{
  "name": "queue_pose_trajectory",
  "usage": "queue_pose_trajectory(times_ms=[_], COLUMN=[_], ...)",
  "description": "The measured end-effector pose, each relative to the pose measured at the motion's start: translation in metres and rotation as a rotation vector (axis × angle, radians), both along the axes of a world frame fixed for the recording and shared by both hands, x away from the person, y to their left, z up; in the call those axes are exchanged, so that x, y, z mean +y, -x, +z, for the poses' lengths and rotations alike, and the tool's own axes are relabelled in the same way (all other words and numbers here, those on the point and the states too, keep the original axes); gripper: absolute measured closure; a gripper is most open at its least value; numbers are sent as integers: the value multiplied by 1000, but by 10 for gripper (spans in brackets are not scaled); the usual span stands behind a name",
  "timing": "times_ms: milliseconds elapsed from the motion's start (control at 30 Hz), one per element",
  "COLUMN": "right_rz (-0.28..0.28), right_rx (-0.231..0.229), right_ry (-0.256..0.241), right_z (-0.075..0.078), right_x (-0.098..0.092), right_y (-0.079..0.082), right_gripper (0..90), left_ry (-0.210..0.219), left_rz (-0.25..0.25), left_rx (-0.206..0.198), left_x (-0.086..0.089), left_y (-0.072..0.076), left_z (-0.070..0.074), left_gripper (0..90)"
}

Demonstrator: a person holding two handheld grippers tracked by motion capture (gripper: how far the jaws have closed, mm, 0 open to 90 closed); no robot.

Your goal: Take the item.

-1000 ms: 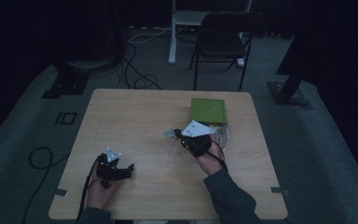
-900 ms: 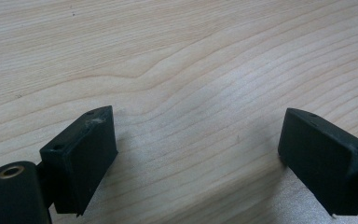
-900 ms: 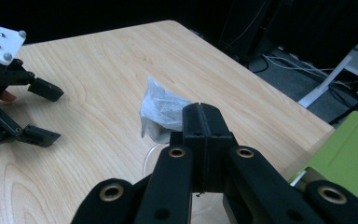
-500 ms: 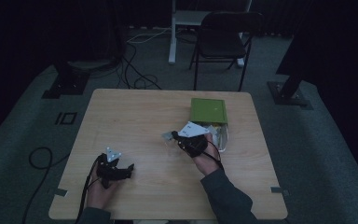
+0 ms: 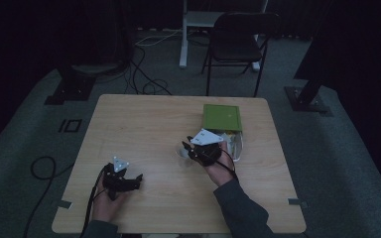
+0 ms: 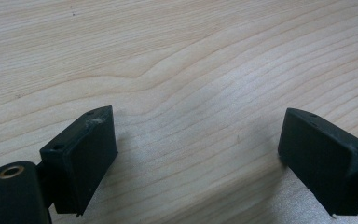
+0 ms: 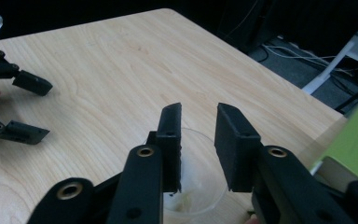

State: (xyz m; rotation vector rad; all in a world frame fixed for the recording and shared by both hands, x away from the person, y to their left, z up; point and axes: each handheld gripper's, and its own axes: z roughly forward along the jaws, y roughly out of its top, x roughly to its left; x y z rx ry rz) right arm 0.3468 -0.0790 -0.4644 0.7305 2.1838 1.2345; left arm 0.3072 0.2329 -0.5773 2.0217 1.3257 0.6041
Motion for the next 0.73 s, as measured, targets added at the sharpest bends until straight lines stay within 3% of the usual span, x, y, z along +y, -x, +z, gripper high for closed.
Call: queue_pose_trajectory(times_ms=[200,733], right_rz=[-17,-32], right_rx=[-16,6], right_ry=[7,9], right_z=[2,-7], right_x=[-8,-31], right_y=[5,24], right_gripper=[671,669], left_ry=[1,-1], left_rz=[0,-1], left_rx=[0,1], left_x=[0,0], left_y=[0,0], left_z=[0,0], left_gripper=[121,121])
